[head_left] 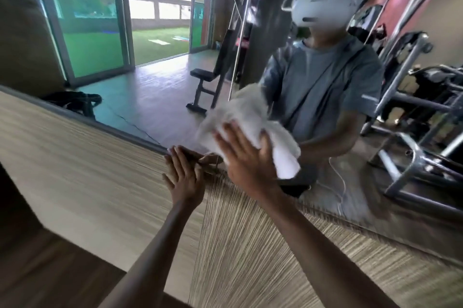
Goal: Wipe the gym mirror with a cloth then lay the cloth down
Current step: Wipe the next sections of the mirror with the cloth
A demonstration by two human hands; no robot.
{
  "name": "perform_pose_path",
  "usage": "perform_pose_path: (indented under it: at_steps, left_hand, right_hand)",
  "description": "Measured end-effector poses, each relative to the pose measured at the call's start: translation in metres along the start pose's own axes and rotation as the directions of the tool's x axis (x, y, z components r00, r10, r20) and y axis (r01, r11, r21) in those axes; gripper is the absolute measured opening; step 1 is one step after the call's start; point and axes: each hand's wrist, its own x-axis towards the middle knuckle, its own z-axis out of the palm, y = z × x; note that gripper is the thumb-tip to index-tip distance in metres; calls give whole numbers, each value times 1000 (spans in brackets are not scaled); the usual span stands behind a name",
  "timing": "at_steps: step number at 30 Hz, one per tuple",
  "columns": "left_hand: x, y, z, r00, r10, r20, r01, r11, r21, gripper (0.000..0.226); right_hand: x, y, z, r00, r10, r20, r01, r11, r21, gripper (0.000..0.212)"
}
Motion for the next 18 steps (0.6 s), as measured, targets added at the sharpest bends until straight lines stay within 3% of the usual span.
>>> perform_pose_path:
  at_steps: [2, 4, 11, 18]
  left_hand:
    - [-1, -1, 0, 1000, 10, -2, -10, 1000, 13, 78]
    - [-1, 0, 0, 1000, 23, -16, -23, 1000, -5, 77]
    - [2, 3, 1, 1000, 2, 20, 1, 993, -117, 81]
    - [8, 5, -6, 995, -38, 89, 50, 989, -142, 87]
  right_hand:
    - [-30, -10, 11, 973, -190, 130, 194, 981, -18, 50]
    - [-65, 0, 10, 944, -262, 200, 262, 965, 27, 46]
    - [-155, 72, -23, 965, -154, 213, 146, 988, 52, 56]
    - [-90, -6, -1, 965, -96, 243, 65, 989, 132, 63]
